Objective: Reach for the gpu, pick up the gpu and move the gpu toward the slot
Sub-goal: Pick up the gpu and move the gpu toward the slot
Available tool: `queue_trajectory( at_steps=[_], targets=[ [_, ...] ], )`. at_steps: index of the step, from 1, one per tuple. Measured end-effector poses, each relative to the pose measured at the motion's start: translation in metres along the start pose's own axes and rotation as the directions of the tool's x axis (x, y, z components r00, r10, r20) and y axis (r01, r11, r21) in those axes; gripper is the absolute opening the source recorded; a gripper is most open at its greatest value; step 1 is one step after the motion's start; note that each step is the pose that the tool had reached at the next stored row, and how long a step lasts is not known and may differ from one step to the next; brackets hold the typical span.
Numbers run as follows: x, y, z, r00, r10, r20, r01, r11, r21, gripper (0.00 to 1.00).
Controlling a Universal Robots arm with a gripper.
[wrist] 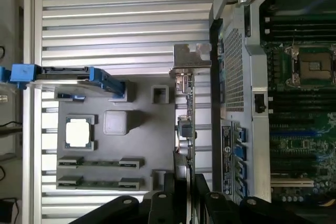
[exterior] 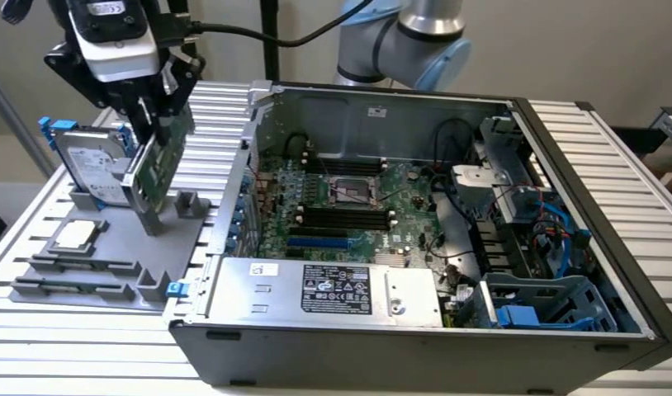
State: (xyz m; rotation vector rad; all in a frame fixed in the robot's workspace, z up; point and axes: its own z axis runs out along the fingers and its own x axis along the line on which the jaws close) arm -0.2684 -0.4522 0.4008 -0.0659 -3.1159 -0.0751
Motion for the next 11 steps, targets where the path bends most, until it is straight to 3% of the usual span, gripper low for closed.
queue_trajectory(
  at_steps=[11],
  targets=[
    [-0.048,0.0034,-0.0380,0.9999,0.000,-0.0165,0.000,0.9998,-0.0189,0.26]
  ],
)
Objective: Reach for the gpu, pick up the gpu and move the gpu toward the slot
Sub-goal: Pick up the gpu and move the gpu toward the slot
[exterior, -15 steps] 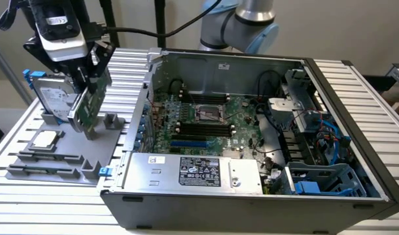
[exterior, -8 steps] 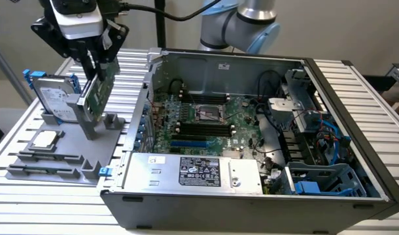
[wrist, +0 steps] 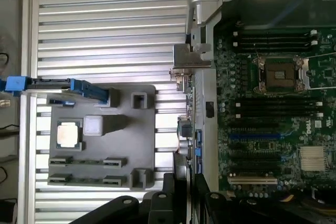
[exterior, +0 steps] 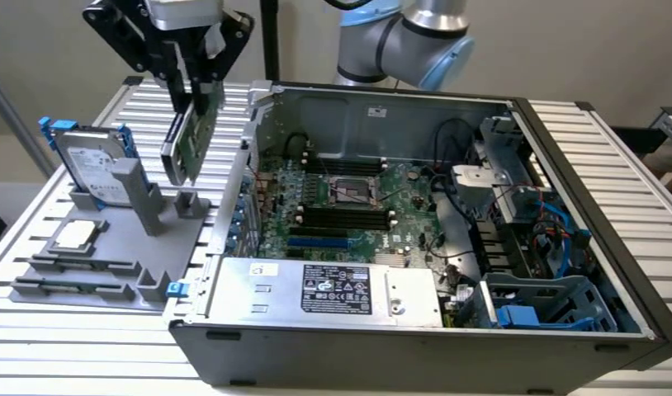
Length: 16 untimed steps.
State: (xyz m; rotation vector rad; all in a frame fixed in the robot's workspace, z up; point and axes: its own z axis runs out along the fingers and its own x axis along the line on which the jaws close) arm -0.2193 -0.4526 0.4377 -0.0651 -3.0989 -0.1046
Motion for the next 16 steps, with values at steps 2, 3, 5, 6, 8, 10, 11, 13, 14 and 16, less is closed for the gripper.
queue_trajectory(
  at_steps=[2,3,5,6,8,10,11,13,14,16],
  targets=[
    [-0.009,0.0005,-0.0027,1.0000,0.000,-0.0022,0.000,1.0000,-0.0040,0.26],
    [-0.014,0.0007,-0.0033,1.0000,0.000,-0.0028,0.000,1.0000,-0.0059,0.26],
    [-0.023,0.0011,-0.0039,1.0000,0.000,-0.0035,0.000,1.0000,-0.0099,0.26],
    [-0.027,0.0013,-0.0041,1.0000,0.000,-0.0037,0.000,0.9999,-0.0120,0.26],
    [-0.036,0.0017,-0.0045,1.0000,0.000,-0.0040,0.000,0.9999,-0.0154,0.26],
    [-0.045,0.0020,-0.0048,1.0000,0.000,-0.0041,0.000,0.9998,-0.0179,0.26],
    [-0.050,0.0022,-0.0050,1.0000,0.000,-0.0043,0.000,0.9998,-0.0187,0.26],
    [-0.059,0.0025,-0.0054,1.0000,0.000,-0.0047,0.000,0.9998,-0.0195,0.26],
    [-0.063,0.0027,-0.0055,1.0000,0.000,-0.0047,0.000,0.9998,-0.0198,0.26],
    [-0.073,0.0030,-0.0058,1.0000,-0.001,-0.0050,0.000,0.9998,-0.0199,0.26]
  ],
)
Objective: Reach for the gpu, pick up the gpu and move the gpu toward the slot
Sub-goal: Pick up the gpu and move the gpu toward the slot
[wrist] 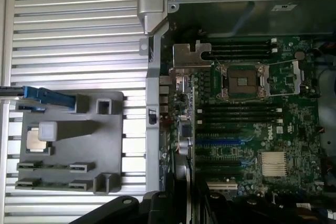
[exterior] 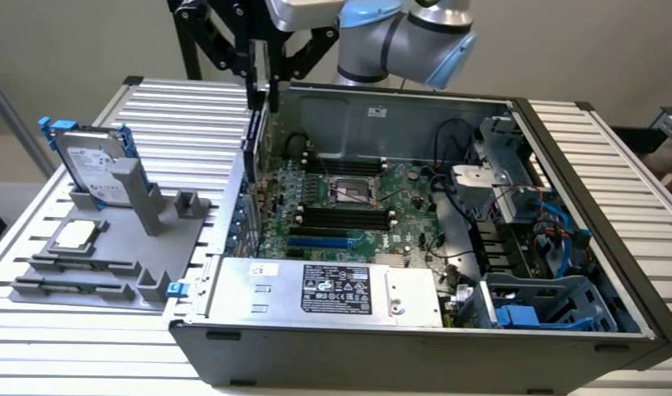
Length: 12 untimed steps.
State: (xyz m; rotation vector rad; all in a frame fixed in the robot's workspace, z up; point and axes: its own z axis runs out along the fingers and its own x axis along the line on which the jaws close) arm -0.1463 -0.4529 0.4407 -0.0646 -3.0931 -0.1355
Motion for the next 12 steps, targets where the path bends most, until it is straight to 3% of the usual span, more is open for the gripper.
queue_trajectory(
  at_steps=[12],
  targets=[
    [-0.055,0.0018,0.0042,1.0000,0.000,-0.0003,0.000,1.0000,0.0002,0.26]
  ],
)
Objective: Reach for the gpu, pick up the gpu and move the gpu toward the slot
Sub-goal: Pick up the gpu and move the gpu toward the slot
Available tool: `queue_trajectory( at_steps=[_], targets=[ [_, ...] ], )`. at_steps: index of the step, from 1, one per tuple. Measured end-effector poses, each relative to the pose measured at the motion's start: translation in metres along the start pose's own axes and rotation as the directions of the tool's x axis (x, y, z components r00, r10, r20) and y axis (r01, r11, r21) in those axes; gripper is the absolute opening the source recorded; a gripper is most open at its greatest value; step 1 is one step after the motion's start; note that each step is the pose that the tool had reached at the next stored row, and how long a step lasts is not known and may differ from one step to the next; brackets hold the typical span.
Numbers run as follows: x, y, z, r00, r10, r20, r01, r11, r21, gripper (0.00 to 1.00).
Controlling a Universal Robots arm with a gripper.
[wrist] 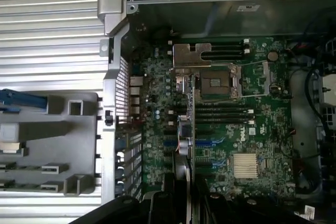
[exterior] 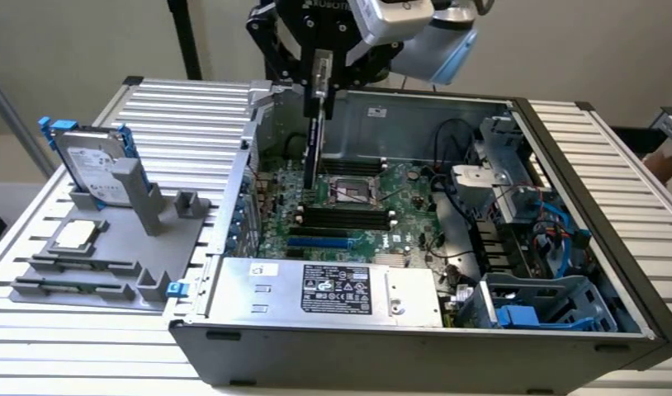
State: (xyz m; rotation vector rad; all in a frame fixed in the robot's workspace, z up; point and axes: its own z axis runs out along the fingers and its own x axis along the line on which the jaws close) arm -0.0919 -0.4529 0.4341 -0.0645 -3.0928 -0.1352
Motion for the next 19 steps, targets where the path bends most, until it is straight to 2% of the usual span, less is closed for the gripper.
queue_trajectory(
  at_steps=[6,8,11,19],
  targets=[
    [-0.027,0.0010,0.0085,1.0000,-0.001,0.0000,0.001,1.0000,0.0024,0.26],
    [-0.033,0.0017,0.0119,1.0000,-0.004,-0.0002,0.004,1.0000,0.0031,0.26],
    [-0.037,0.0044,0.0168,1.0000,-0.009,-0.0007,0.009,1.0000,0.0039,0.26],
    [-0.038,0.0052,0.0172,0.9999,-0.012,-0.0012,0.012,0.9999,0.0040,0.26]
  ],
)
